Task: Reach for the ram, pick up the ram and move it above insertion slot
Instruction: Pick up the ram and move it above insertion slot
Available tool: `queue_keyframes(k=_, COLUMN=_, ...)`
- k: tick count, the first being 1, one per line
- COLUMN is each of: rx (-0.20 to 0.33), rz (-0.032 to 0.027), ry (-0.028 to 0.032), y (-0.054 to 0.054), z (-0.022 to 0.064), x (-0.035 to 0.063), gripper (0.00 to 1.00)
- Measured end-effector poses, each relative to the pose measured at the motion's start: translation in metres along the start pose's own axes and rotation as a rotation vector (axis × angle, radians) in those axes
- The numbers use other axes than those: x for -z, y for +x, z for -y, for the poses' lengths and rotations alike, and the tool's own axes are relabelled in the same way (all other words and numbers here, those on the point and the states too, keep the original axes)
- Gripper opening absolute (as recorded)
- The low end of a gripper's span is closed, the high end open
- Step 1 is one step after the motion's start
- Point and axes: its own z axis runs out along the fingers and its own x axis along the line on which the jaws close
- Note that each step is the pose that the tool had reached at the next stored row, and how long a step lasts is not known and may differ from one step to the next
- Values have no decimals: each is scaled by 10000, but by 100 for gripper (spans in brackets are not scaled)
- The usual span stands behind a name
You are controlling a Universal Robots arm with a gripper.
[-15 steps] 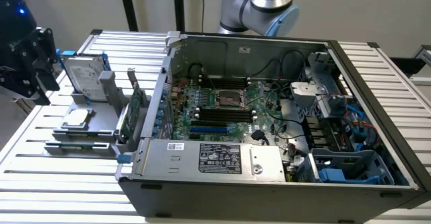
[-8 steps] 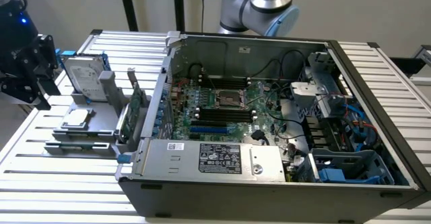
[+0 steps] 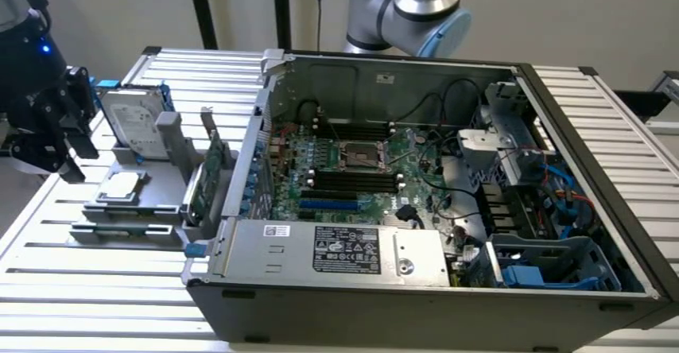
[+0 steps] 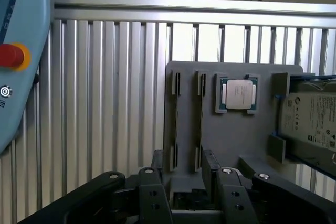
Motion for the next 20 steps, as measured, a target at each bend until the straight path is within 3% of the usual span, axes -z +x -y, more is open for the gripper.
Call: queue_keyframes(k=20, rx=10, rz=0, ry=0, y=1, z=13, x=-363, gripper=42)
